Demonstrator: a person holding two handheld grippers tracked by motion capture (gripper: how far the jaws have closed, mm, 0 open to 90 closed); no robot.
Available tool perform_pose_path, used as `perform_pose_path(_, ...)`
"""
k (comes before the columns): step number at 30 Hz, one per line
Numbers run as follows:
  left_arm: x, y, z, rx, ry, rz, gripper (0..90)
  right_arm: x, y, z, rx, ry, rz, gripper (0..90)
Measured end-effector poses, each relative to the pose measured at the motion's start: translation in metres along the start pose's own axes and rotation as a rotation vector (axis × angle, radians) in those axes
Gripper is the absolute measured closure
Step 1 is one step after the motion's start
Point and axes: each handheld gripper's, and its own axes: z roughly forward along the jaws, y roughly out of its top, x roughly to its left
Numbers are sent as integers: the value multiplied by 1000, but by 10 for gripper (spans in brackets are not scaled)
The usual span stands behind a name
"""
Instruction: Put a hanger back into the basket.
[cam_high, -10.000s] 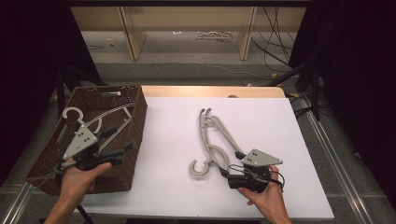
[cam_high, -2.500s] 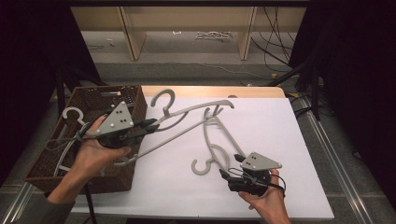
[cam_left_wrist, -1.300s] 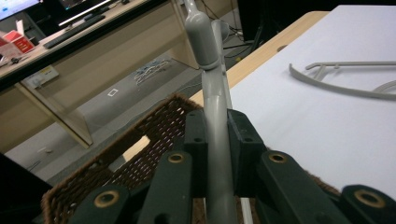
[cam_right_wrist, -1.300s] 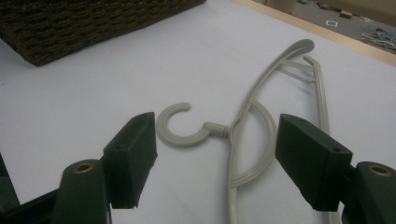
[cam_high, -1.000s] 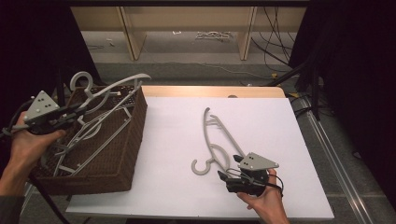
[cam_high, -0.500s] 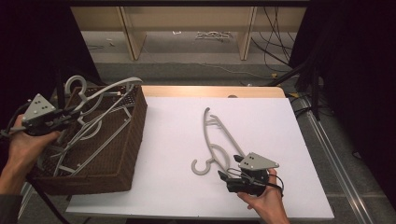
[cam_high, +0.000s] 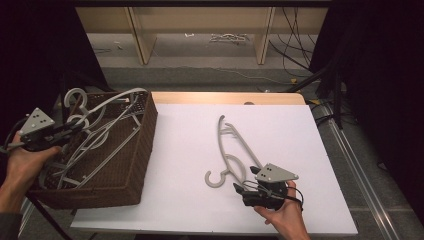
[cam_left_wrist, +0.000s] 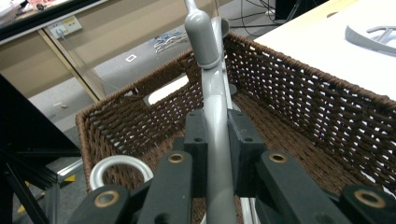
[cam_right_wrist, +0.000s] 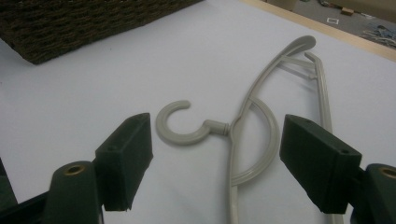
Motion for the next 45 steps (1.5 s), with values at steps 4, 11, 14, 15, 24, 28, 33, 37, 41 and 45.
perform_pose_path(4, 0, -3, 1, 15, -10, -2, 795, 1, 0, 1, 3, 0, 1, 265)
perform_pose_path(11, -6, -10, 4, 56, -29, 24, 795, 0, 0, 1, 3, 0, 0, 265)
perform_pose_path(14, -9, -13, 11, 78, -41, 14, 794, 0, 0, 1, 4, 0, 3, 265)
perform_pose_path(15, -9, -14, 12, 84, -39, 13, 794, 1, -1, 1, 6, 0, 2, 265)
perform_pose_path(24, -15, -27, 29, 175, -72, -33, 793, 0, -1, 1, 8, 1, 2, 265)
perform_pose_path(28, -14, -34, 32, 178, -66, -79, 791, 0, -1, 2, 10, 2, 0, 265)
perform_pose_path(33, -11, -34, 35, 201, -27, -93, 783, 1, -1, 2, 12, 1, 3, 265)
perform_pose_path(37, -7, -34, 39, 222, 12, -131, 772, 1, -1, 2, 15, 4, 7, 265)
perform_pose_path(41, 2, -36, 42, 264, 58, -160, 765, 0, -1, 2, 8, 4, 0, 264)
perform_pose_path(45, 8, -41, 48, 289, 102, -172, 750, 0, -1, 2, 9, 5, 2, 264)
